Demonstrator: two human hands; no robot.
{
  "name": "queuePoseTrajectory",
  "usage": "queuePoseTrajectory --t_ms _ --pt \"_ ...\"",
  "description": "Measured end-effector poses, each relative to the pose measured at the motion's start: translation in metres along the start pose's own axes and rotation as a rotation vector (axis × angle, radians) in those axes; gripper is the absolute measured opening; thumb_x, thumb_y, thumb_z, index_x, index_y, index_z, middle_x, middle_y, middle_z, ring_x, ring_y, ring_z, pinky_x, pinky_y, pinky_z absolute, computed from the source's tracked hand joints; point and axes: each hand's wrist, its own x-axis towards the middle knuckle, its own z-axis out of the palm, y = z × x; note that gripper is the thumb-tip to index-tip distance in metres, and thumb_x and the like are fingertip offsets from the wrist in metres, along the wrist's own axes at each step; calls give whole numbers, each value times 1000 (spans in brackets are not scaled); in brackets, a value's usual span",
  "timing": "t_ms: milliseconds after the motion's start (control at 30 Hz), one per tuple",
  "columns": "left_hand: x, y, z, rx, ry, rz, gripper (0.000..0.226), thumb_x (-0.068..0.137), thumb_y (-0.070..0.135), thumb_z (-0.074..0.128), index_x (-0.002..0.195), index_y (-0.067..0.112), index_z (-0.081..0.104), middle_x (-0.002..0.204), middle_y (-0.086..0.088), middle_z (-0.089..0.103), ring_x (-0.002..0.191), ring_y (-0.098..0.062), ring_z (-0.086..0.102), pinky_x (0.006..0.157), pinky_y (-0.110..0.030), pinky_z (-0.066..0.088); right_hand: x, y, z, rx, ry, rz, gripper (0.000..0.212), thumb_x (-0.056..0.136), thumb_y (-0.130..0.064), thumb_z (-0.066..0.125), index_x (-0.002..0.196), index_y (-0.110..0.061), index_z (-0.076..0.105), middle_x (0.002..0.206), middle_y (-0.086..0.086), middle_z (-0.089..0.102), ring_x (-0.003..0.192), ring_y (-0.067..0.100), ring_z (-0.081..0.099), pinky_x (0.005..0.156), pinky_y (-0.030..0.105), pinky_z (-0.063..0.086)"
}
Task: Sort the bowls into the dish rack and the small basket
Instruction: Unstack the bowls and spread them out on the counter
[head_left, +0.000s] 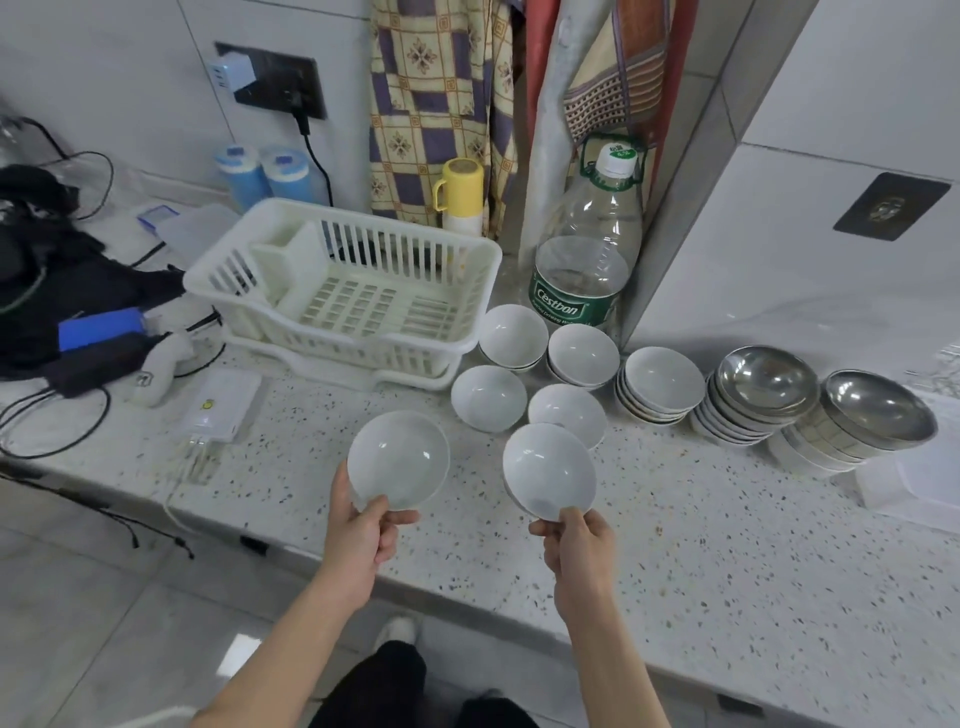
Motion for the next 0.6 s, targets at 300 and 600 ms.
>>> queuePoseTrajectory --t_ms 300,600 --pt "59 29 -71 -7 2 -19 67 97 -5 43 139 46 37 93 -25 69 54 -12 65 32 -18 29 10 18 83 -87 18 -17 24 88 3 39 101 3 60 49 12 62 32 9 31 35 19 26" --pt "119 41 -133 71 -64 -98 66 97 -1 44 141 48 35 72 -22 71 38 -7 42 34 -20 29 17 52 170 -172 5 11 28 91 1 43 113 -3 59 54 13 67 31 5 37 35 19 29"
